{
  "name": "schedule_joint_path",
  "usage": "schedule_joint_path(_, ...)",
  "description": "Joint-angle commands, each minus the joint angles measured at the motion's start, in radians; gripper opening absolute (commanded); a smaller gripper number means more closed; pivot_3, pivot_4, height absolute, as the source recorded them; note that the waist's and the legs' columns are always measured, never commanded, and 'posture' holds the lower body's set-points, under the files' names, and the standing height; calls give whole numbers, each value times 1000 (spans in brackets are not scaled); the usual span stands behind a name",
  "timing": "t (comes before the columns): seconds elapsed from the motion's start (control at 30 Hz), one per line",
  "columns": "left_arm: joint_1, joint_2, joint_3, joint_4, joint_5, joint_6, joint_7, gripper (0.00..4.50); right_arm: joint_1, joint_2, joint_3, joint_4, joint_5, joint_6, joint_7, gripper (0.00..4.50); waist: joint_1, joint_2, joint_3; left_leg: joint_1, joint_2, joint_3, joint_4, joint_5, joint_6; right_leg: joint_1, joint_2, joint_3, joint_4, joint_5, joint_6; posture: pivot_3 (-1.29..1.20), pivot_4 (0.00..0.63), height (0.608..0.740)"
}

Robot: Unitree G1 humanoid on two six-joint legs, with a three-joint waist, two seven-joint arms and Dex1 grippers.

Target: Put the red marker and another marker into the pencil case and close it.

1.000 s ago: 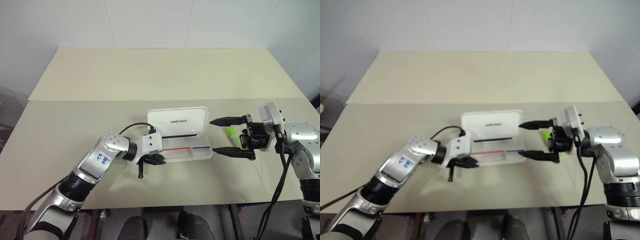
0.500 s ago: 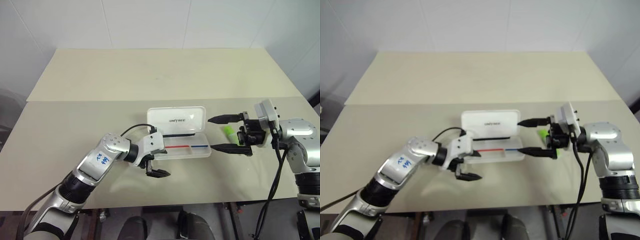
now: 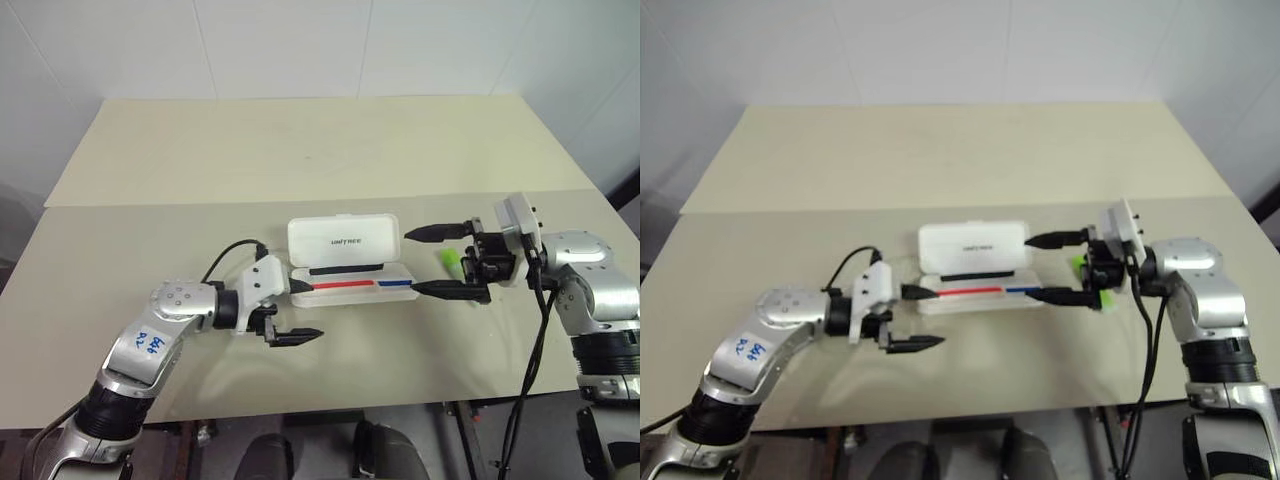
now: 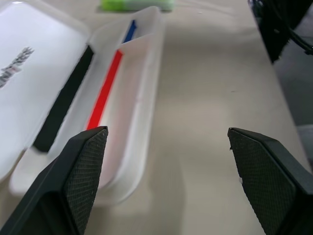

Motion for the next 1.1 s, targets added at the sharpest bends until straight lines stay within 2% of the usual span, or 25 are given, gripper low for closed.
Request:
schedule_joint_path(0.03,34,-17,19,56,-15,-71,5,4205,-21,1,-8,-9,4,-15,28,4500,0,0,0,0,0,0,0,0,0,0,0,0,0,0,0,0,150,740)
schedule_joint_path(0.3,43,-35,-39,124,2,-186,-22,4205,-4,-11,-23,-38,15,-5,18,4500,0,0,0,0,0,0,0,0,0,0,0,0,0,0,0,0,150,740)
schedule_joint_path(0.53,38,-41,-11,106,-24,-242,-34,4205,11,-11,-29,-54,19,3,7,4500,-2,0,0,0,0,0,0,0,0,0,0,0,0,0,0,0,150,740)
schedule_joint_path(0.77,103,-46,130,-4,-139,-270,-12,4205,5,2,-21,-34,14,-4,6,4500,-1,0,0,0,0,0,0,0,0,0,0,0,0,0,0,0,150,740)
schedule_joint_path(1.1,313,4,371,-190,-244,-233,72,4205,-34,31,4,23,3,-11,39,4500,-4,0,0,0,0,0,-1,0,0,0,0,0,0,0,0,0,150,740)
